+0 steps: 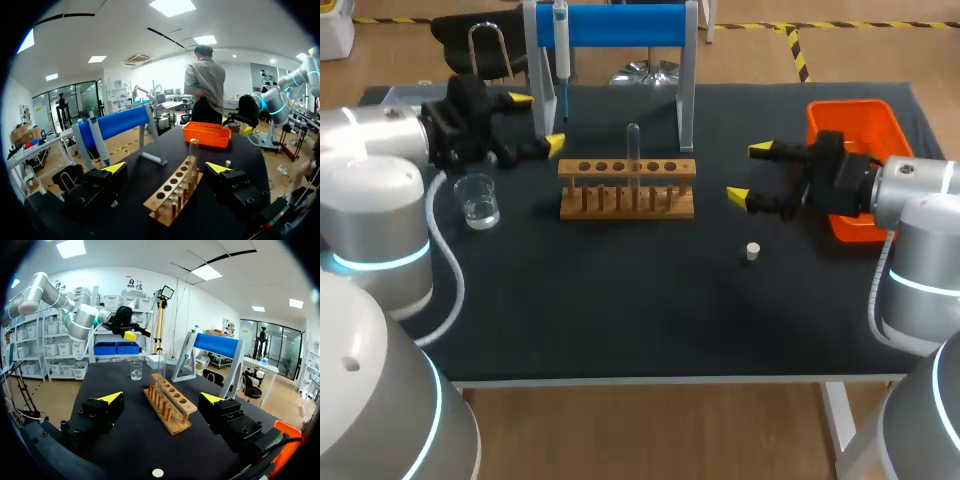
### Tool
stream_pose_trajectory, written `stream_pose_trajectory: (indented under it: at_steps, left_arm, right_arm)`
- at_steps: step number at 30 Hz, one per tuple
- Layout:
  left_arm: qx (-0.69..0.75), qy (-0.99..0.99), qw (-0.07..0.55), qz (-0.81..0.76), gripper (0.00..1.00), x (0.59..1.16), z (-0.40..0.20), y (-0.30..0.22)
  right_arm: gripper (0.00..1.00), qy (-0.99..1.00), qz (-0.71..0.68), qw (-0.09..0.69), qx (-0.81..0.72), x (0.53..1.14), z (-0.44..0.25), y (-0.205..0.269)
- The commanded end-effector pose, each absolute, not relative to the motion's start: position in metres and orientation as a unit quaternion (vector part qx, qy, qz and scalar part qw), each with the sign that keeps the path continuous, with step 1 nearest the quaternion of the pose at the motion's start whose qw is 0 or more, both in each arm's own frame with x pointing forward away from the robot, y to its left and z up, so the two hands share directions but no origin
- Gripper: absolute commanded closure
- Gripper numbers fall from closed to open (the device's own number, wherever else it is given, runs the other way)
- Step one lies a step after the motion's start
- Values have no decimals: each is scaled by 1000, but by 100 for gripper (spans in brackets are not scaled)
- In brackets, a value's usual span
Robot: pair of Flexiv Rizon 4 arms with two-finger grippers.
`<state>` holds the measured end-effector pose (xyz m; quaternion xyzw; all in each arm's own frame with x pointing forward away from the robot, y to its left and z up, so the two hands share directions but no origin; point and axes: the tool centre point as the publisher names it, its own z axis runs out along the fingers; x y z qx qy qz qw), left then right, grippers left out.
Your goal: Invert the test tube, pick up the pipette, mount the tip to pipette, aspirate from beaker and dispense into the tube, eject the tip, return the pipette, and cap with the stopper.
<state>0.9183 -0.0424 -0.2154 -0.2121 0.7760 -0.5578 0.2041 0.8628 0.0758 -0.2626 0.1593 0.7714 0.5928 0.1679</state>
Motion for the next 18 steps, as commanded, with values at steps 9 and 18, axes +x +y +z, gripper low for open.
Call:
stream_pose_trajectory:
  at_steps: [9, 18]
  left_arm:
    - [-192, 751, 201, -599, 0, 883, -249, -56]
    - [-197, 750, 202, -599, 0, 879, -253, -60]
  right_arm:
    - [0, 771, 593, 170, 160, 862, -263, 76]
    - [0, 771, 593, 170, 160, 862, -263, 76]
